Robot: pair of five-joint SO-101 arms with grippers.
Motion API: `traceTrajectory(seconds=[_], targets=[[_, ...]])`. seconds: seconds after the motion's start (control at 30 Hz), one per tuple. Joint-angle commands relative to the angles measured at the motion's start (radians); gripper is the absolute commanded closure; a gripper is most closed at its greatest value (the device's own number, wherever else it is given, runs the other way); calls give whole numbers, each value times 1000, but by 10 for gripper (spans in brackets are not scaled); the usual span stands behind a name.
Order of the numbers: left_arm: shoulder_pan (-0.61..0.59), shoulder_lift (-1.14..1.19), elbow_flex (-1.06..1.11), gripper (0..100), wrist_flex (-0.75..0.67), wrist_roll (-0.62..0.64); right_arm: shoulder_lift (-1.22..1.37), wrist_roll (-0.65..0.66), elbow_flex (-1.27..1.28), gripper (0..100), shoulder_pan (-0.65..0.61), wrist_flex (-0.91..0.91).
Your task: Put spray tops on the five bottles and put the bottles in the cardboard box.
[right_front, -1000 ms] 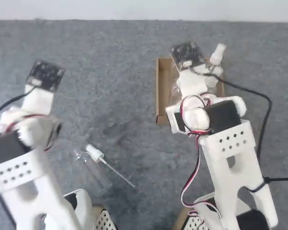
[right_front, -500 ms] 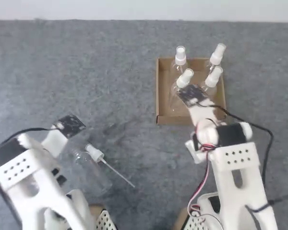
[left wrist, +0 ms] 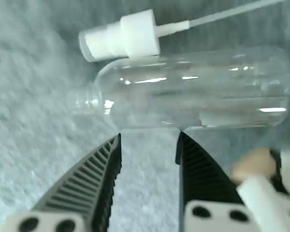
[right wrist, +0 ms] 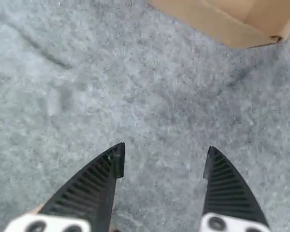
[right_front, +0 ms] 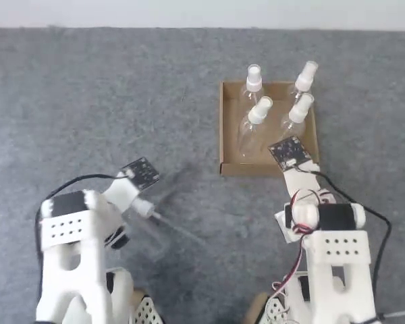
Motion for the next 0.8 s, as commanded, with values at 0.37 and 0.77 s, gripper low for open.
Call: traceTrajectory(seconds=[0.37, 0.77], targets=[[436, 0, -68, 830, -112, 439, -105, 14, -2, 782, 5, 2], [60, 5, -484, 830, 206, 295, -104, 89, -77, 786, -1, -2]])
